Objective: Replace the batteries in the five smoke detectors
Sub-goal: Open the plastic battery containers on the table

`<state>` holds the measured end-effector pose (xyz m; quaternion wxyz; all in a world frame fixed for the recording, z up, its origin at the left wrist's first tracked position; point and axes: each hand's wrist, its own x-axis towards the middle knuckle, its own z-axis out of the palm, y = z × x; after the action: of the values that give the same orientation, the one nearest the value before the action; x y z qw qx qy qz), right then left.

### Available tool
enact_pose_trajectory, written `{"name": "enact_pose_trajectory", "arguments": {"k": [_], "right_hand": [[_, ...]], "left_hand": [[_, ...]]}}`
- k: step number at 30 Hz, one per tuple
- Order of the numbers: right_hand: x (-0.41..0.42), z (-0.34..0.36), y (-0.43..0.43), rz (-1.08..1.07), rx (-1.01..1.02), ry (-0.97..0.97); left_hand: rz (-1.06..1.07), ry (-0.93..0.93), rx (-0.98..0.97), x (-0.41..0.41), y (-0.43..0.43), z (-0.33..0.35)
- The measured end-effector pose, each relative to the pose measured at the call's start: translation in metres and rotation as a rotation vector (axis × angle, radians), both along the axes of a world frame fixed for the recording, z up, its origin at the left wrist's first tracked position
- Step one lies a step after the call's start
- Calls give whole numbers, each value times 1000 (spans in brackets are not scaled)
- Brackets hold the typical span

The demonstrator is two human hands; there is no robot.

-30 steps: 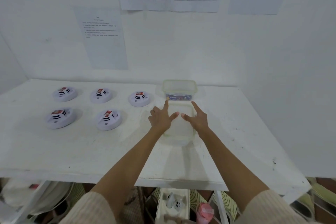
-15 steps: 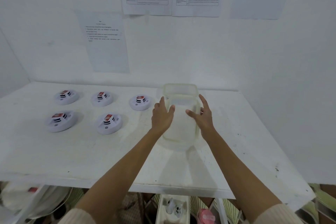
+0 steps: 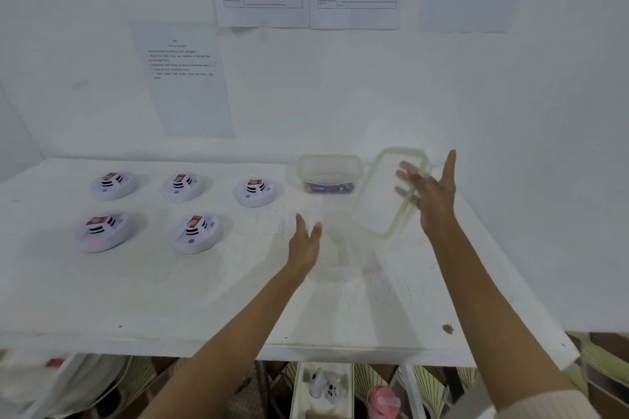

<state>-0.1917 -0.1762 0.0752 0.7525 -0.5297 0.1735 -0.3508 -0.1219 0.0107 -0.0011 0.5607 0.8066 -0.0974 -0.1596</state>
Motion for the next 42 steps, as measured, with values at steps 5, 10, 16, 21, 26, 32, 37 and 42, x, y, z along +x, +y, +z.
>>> {"name": "enact_pose_trajectory", "arguments": {"k": [5, 10, 16, 21, 26, 32, 37, 42], "right_hand": [[-10, 0, -1, -86, -175, -39], [-12, -12, 14, -205, -871, 143], [-12, -74, 89, 60, -1324, 440], [-12, -96, 103, 376, -1094, 481], [-14, -81, 76, 135, -809, 308], [-15, -48, 42, 260, -274, 370], [-10, -57, 44, 317, -187, 423], [-8, -75, 51, 114, -322, 429]], "left_hand": [[148, -4, -68, 23, 9, -8], [272, -30, -181, 64, 40, 13], [288, -82, -337, 97, 69, 68], [149, -64, -330, 96, 80, 88], [-116, -81, -170, 84, 74, 75], [-600, -113, -8, 57, 34, 62], [-628, -248, 53, 57, 8, 56], [-92, -343, 85, 48, 5, 25]]}}
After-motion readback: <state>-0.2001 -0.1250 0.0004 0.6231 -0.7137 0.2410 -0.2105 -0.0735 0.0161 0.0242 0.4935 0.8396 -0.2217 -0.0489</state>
